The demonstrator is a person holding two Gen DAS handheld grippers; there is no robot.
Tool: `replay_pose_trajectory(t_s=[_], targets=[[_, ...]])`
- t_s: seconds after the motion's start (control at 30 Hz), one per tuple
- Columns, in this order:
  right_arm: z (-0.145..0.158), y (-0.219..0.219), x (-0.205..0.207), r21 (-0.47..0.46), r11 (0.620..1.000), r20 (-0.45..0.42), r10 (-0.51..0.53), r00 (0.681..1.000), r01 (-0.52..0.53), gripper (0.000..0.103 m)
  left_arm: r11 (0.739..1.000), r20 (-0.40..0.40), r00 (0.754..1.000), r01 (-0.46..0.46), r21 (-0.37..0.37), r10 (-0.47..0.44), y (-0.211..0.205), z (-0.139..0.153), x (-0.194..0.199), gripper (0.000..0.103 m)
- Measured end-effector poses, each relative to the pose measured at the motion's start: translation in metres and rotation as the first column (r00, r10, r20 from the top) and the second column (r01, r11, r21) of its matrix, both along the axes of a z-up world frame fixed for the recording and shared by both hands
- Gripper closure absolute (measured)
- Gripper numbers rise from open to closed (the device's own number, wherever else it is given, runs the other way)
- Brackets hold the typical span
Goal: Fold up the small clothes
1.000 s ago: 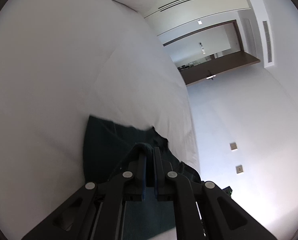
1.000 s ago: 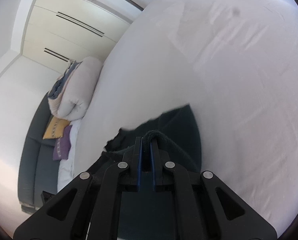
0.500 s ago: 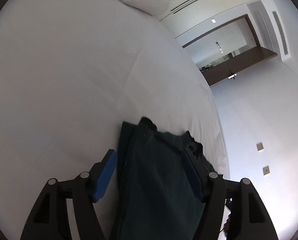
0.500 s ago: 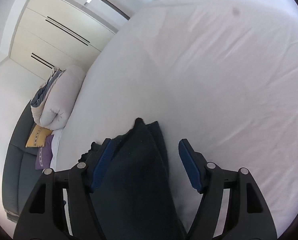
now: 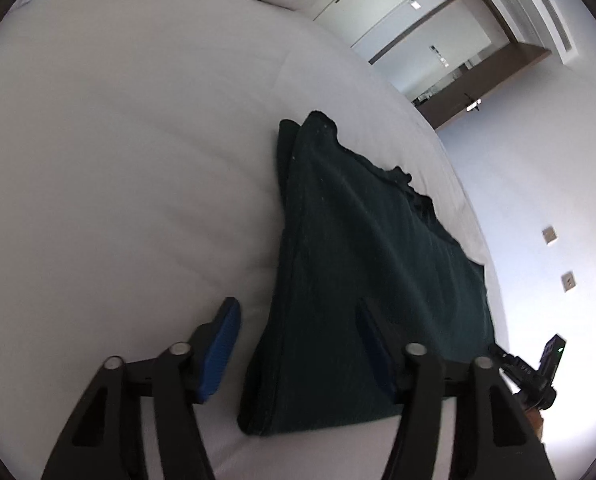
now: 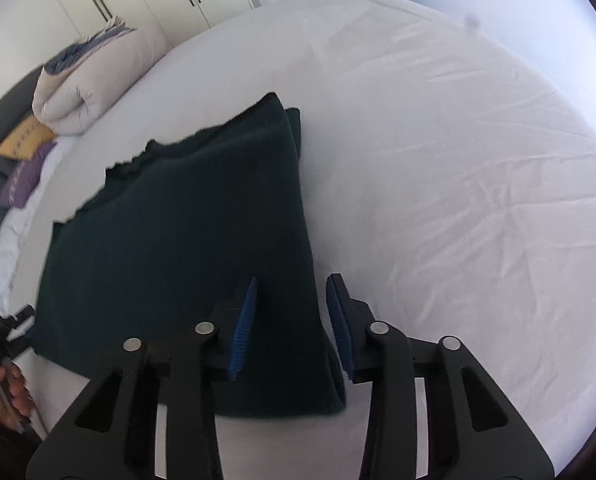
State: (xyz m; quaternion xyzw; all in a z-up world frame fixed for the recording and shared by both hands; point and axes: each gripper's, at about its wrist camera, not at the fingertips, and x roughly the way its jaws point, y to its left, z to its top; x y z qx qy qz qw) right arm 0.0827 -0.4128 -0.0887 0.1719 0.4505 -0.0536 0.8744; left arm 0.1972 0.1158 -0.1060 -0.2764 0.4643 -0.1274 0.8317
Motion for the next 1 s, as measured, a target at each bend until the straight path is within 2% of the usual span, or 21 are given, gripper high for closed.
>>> replay_pose_trajectory(t_s=[0.1, 0.13, 0.17, 0.23, 0.33, 0.57, 0.63, 0.7, 0.8, 1.0], targets=[[0.006, -0.003, -0.012, -0.049, 0.999, 0.006, -0.006, 1.000, 0.006, 0.078, 0.998, 0.014, 1.000, 0.022, 0.056, -0.022, -0.003, 0.005, -0.010, 0.071], [0.008, -0.002, -0.026, -0.055, 0.998, 0.009, -0.009, 1.000, 0.010, 0.084, 0.997, 0.019, 1.000, 0.023, 0.079, -0.025, -0.005, 0.006, -0.012, 0.077], [0.008, -0.001, -0.031, -0.055, 0.998, 0.011, -0.012, 1.000, 0.012, 0.088, 0.996, 0.019, 1.000, 0.023, 0.087, -0.025, -0.005, 0.006, -0.013, 0.079], [0.008, 0.002, -0.034, -0.070, 0.998, 0.007, -0.008, 1.000, 0.008, 0.091, 0.995, 0.009, 1.000, 0.029, 0.101, -0.030, -0.005, 0.003, -0.014, 0.088], [0.006, 0.006, -0.039, -0.096, 0.995, 0.005, -0.012, 1.000, 0.012, 0.094, 0.994, 0.014, 0.999, 0.029, 0.108, -0.030, -0.003, 0.001, -0.017, 0.092], [0.011, -0.003, -0.049, -0.068, 0.996, 0.023, -0.048, 0.999, 0.050, 0.098, 0.990, 0.046, 0.999, 0.014, 0.139, -0.020, -0.001, 0.009, -0.029, 0.094], [0.012, -0.007, -0.055, -0.037, 0.997, 0.030, -0.069, 0.997, 0.070, 0.098, 0.988, 0.056, 0.998, 0.009, 0.153, -0.018, -0.002, 0.010, -0.032, 0.098], [0.012, -0.009, -0.059, -0.004, 0.996, 0.035, -0.085, 0.996, 0.085, 0.098, 0.988, 0.050, 0.999, 0.013, 0.155, -0.021, -0.001, 0.006, -0.035, 0.098], [0.005, -0.011, -0.060, -0.002, 0.997, 0.016, -0.083, 0.996, 0.083, 0.098, 0.990, 0.033, 0.999, 0.015, 0.140, -0.020, 0.003, -0.003, -0.037, 0.098], [-0.004, -0.017, -0.055, 0.053, 0.994, 0.014, -0.096, 0.995, 0.095, 0.097, 0.989, 0.045, 0.999, 0.011, 0.145, -0.017, 0.006, -0.004, -0.040, 0.098]])
